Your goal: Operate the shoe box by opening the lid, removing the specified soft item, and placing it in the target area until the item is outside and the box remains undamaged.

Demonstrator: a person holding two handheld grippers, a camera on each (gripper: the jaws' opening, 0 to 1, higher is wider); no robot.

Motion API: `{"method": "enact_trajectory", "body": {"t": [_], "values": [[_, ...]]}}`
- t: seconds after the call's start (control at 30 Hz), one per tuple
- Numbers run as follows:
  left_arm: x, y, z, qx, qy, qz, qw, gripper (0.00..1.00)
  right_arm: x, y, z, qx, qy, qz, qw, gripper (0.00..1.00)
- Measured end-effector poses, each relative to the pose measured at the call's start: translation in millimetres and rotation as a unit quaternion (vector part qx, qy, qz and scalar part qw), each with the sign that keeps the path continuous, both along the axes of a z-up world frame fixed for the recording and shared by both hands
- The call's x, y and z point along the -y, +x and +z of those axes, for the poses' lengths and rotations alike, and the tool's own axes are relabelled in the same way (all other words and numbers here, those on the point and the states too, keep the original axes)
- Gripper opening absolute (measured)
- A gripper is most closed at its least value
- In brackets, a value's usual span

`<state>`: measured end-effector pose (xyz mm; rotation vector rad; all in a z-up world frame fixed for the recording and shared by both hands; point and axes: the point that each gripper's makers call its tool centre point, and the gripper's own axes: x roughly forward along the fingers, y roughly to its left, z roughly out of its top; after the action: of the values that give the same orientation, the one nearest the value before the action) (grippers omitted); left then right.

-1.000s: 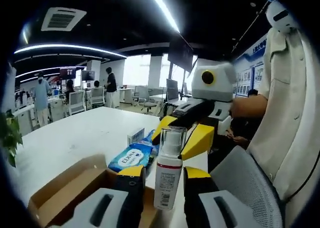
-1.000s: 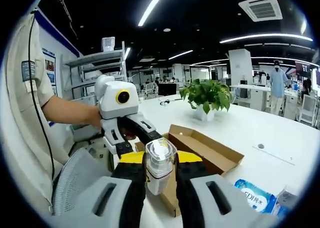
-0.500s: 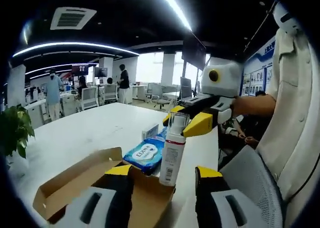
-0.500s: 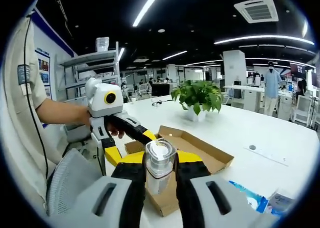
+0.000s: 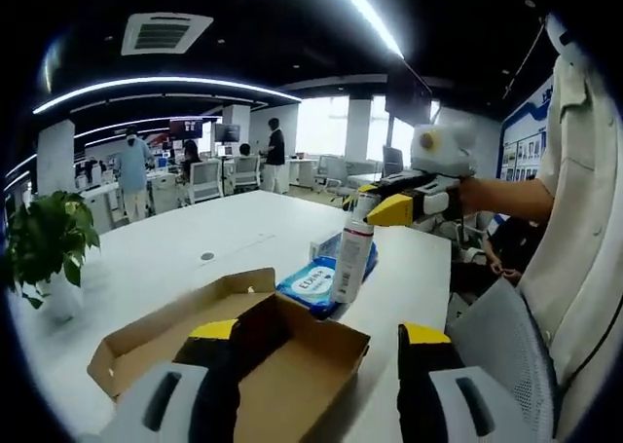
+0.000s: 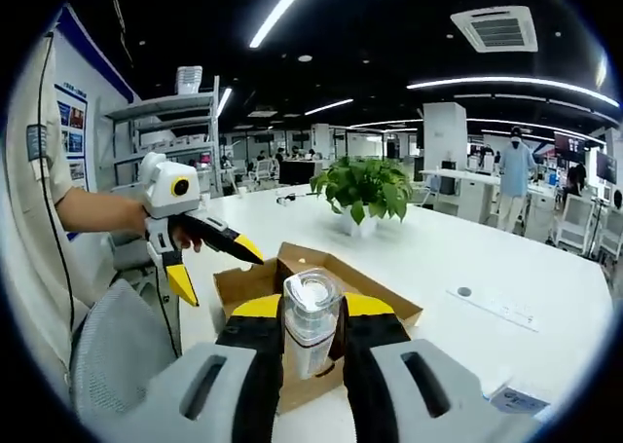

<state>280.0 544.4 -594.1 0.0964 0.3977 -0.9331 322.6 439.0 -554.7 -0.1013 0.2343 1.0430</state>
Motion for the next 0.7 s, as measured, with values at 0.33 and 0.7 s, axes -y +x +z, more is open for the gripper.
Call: {"method": "enact_trajectory", "body": {"t": [0.33, 0.7], "values": [[-20, -1.4, 2.8, 0.000, 0.003, 0.038, 0.9993, 0.78, 21, 25, -3.7, 0.015, -0.015, -0.011, 0.9997, 0.19], [-45, -5.7, 4.9, -0.003, 0.003, 0.075, 0.9972, 0.83, 43, 60, -12.5, 0.022, -0.028, -0.019, 0.9992, 0.19]]}}
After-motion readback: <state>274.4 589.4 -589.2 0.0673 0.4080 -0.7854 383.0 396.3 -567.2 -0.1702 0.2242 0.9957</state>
